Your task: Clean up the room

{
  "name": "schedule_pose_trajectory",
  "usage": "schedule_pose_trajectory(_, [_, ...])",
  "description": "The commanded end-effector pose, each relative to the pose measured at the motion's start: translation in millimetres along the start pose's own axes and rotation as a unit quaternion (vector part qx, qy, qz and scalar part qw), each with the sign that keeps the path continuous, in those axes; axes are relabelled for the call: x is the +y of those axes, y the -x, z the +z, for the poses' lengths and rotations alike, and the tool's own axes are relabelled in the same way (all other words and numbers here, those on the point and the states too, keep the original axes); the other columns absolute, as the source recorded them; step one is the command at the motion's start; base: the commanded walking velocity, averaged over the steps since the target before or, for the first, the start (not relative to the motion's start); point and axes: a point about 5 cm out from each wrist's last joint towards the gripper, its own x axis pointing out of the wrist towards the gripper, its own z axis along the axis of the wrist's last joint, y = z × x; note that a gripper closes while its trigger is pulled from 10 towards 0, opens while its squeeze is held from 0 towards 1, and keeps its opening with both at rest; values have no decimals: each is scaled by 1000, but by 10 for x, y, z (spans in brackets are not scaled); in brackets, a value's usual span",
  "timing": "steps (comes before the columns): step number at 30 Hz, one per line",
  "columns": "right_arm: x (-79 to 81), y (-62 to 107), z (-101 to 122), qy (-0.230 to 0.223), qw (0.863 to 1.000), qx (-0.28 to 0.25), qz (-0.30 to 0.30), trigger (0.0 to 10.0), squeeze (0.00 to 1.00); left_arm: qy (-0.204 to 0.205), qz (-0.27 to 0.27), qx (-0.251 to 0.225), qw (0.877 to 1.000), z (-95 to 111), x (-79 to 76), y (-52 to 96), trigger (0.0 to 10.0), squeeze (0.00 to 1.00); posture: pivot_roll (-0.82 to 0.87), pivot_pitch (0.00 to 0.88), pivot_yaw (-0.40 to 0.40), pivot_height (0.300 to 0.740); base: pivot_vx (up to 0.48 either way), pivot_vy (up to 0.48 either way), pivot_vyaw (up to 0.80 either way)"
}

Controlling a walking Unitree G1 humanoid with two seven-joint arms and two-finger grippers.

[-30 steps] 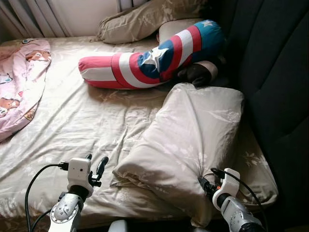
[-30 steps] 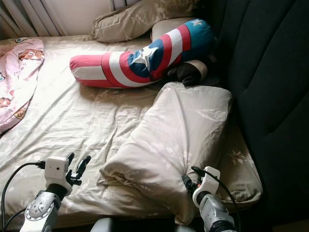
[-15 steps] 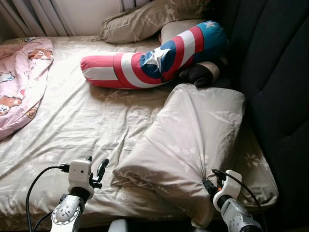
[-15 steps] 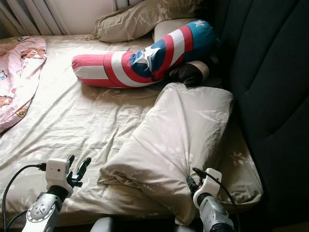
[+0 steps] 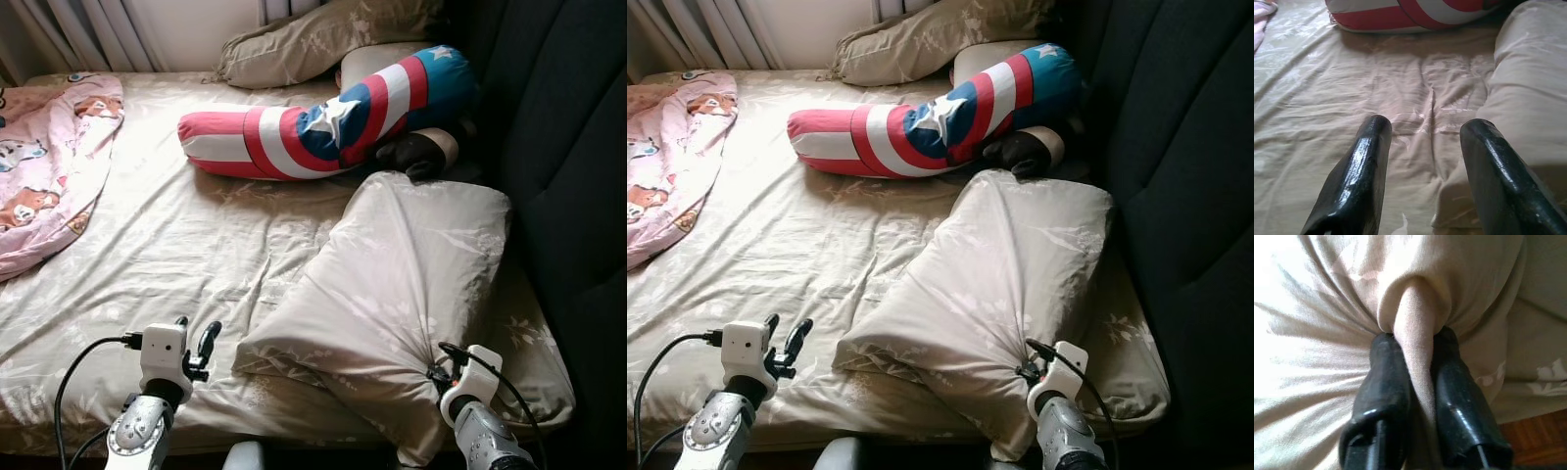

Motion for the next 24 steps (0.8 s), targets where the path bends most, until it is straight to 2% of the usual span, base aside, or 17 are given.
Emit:
schedule_pose_trajectory(1, [-228, 23, 192, 12, 997, -43, -59, 0, 0, -10, -1, 10, 1000, -28, 21, -7, 10000, 0, 85, 72, 6, 650, 0, 0, 0])
schedule_pose_trajectory(4, [-318, 42, 331, 19, 993, -76, -87, 0, 0, -10, 1, 9, 1000, -15, 37, -30, 10000, 0, 74, 71, 13, 650, 0, 0, 0])
schedule_pose_trajectory(6, [-545, 111, 584, 16, 979, -129, -160, 0, 0, -12, 0, 7, 1000, -1, 40, -57, 10000, 0, 61, 72, 17, 650, 0, 0, 0])
schedule_pose_trajectory(8, [-545, 111, 584, 16, 979, -129, -160, 0, 0, -12, 0, 7, 1000, -1, 40, -57, 10000, 0, 61, 72, 17, 650, 0, 0, 0])
schedule_pose_trajectory(9, [-644, 152, 686, 7, 970, -150, -189, 0, 0, -13, -1, 7, 1000, 2, 38, -66, 10000, 0, 61, 72, 17, 650, 0, 0, 0])
schedule_pose_trajectory(10, [-644, 152, 686, 7, 970, -150, -189, 0, 0, -13, -1, 7, 1000, 2, 38, -66, 10000, 0, 61, 72, 17, 650, 0, 0, 0])
schedule_pose_trajectory(12, [-919, 289, 979, 23, 946, -199, -256, 0, 0, -12, -4, 7, 1000, 2, 27, -82, 10000, 0, 37, 78, 22, 650, 0, 0, 0])
schedule_pose_trajectory(13, [-919, 289, 979, 23, 946, -199, -256, 0, 0, -12, -4, 7, 1000, 2, 27, -82, 10000, 0, 37, 78, 22, 650, 0, 0, 0])
schedule_pose_trajectory(14, [-1134, 429, 1235, 39, 922, -237, -304, 0, 0, -10, -4, 7, 1000, 2, 20, -93, 10000, 0, 38, 80, 21, 650, 0, 0, 0])
schedule_pose_trajectory(16, [-1134, 429, 1235, 39, 922, -237, -304, 0, 0, -10, -4, 7, 1000, 2, 20, -93, 10000, 0, 38, 80, 21, 650, 0, 0, 0])
schedule_pose_trajectory(18, [-1311, 547, 1395, 41, 903, -254, -343, 0, 0, -9, -3, 8, 1000, -5, 19, -93, 10000, 0, 35, 83, 19, 650, 0, 0, 0])
schedule_pose_trajectory(19, [-1373, 585, 1433, 42, 898, -256, -355, 0, 0, -8, -3, 8, 1000, -10, 20, -88, 10000, 0, 35, 83, 19, 650, 0, 0, 0])
schedule_pose_trajectory(24, [-1463, 630, 1467, 37, 893, -252, -370, 0, 0, -8, 1, 10, 1000, -27, 28, -71, 10000, 0, 42, 89, 17, 650, 0, 0, 0])
